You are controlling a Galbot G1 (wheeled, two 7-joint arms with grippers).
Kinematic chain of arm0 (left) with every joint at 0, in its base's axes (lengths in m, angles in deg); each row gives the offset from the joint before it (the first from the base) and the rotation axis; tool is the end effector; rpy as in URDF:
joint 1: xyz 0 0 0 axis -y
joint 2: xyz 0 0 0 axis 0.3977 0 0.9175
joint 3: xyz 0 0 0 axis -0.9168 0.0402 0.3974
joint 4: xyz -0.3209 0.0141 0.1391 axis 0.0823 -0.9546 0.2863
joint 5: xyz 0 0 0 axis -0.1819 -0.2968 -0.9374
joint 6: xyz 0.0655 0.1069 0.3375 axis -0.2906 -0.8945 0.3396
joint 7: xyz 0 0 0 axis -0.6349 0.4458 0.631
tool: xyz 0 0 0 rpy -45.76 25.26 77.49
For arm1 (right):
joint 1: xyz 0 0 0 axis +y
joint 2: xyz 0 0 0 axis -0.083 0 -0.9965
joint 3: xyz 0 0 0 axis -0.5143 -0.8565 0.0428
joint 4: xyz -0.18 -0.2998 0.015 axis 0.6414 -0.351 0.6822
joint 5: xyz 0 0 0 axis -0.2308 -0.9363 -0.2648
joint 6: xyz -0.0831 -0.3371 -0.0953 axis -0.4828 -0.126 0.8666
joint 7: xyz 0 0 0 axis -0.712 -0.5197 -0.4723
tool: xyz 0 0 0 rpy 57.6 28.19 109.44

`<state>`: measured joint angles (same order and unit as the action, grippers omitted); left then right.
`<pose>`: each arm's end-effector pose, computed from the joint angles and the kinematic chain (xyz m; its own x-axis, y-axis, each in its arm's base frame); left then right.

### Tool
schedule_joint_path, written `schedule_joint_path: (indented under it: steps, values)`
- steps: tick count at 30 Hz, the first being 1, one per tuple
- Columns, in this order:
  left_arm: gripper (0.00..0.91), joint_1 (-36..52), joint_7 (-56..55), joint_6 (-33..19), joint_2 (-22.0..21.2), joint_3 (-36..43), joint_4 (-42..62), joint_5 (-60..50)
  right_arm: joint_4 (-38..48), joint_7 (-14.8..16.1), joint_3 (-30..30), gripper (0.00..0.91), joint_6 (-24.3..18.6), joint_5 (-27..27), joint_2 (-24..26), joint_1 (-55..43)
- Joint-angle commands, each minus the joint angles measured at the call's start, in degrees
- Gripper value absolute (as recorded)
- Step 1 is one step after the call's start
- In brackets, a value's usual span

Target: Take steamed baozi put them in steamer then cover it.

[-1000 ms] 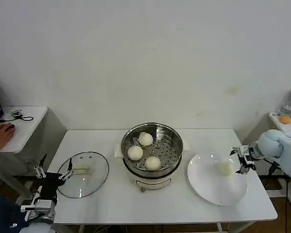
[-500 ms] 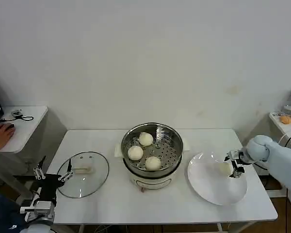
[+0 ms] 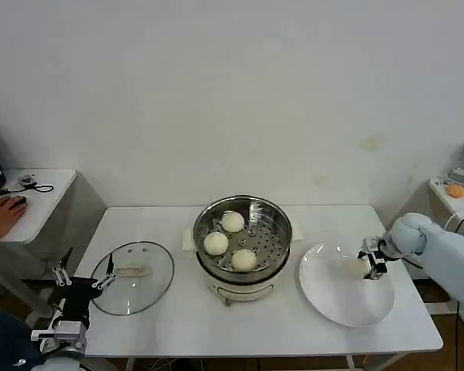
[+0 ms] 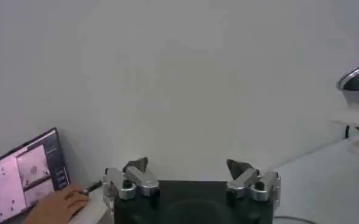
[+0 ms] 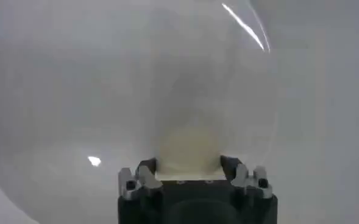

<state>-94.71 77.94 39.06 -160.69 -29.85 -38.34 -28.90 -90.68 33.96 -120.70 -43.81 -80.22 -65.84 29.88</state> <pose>0.2015 0.1245 -0.2941 -0.9892 -0.1460 -0.0162 -0.1367 0.8746 0.4652 0.4990 -0.2274 -0.2316 -0.2535 -0.0277 0.9669 -0.9665 -0.0347 -0.2543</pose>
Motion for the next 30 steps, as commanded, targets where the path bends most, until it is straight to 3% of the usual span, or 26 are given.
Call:
schedule_joint_path:
  steps: [1,9,13,18,25,26,30]
  values:
    - [0.907,0.02,-0.04,0.06,0.01,-0.02,-0.2,0.06,-4.06,3.52,-1.73,0.645,0.7,1.62,3.43,-7.22]
    - [0.907,0.26,-0.03,0.02,0.32,0.03,-0.34,0.2,-13.6,2.86,-5.42,0.645,4.49,7.95,7.75,-19.22]
    - [0.907,0.24,-0.04,0.07,0.22,0.12,-0.52,0.06,-18.0,1.97,-11.06,0.645,7.12,11.99,7.15,-28.3]
    - [0.907,0.26,-0.04,0.24,0.09,0.15,-1.15,-0.08,-20.34,-0.44,-21.64,0.645,10.32,19.62,0.99,-42.15]
    - [0.907,0.08,-0.11,0.27,-0.29,-0.14,-1.2,-0.15,-22.69,-4.9,-26.42,0.645,16.3,28.84,-9.63,-44.79]
    - [0.907,0.04,-0.11,0.27,-0.26,-0.22,-1.17,-0.15,-22.81,-6.43,-26.7,0.645,19.93,31.29,-11.34,-44.25]
    - [0.907,-0.15,-0.14,0.25,-0.22,-0.79,-1.26,-0.05,-22.23,-10.51,-27.39,0.645,25.01,37.37,-15.36,-42.03]
